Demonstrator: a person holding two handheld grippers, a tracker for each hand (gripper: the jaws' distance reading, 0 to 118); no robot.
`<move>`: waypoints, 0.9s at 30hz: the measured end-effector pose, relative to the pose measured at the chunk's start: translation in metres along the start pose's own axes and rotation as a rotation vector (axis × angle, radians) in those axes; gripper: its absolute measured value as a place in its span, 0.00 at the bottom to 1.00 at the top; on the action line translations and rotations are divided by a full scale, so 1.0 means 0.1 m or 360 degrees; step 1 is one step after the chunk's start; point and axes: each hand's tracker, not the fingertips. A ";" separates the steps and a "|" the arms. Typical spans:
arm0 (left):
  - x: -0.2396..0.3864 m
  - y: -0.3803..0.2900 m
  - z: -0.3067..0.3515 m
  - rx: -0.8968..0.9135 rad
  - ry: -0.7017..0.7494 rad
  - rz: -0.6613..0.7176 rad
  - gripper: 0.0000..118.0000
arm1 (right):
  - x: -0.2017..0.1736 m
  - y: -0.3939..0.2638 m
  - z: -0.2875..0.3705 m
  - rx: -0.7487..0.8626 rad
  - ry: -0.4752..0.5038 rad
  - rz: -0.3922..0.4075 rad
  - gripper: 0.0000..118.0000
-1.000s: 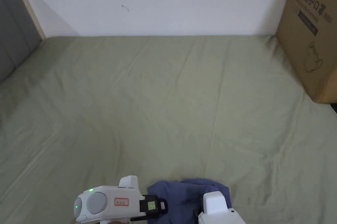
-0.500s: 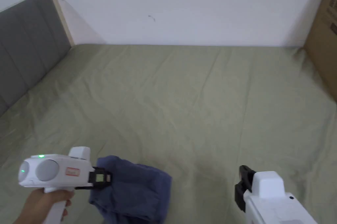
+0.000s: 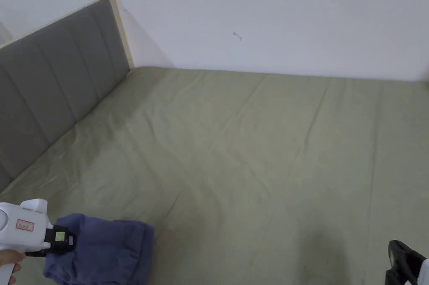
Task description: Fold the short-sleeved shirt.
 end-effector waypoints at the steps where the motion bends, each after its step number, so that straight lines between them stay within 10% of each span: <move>1: -0.02 -0.01 -0.04 -0.0012 0.0003 0.0015 0.17 | 0.00 0.00 -0.02 -0.0004 -0.0008 -0.0001 0.00; 8: 0.03 -0.03 -0.15 -0.0054 0.0030 0.0023 0.20 | 0.02 -0.01 -0.02 -0.0025 -0.0033 -0.0006 0.00; 14: 0.28 -0.04 0.22 0.0083 0.0071 -0.0046 0.70 | 0.12 0.13 0.21 0.0034 -0.0038 -0.0030 0.00; 27: 1.51 -0.23 1.84 0.0848 0.0089 -0.0297 0.71 | 0.43 0.89 0.99 0.0339 -0.0030 -0.0041 0.00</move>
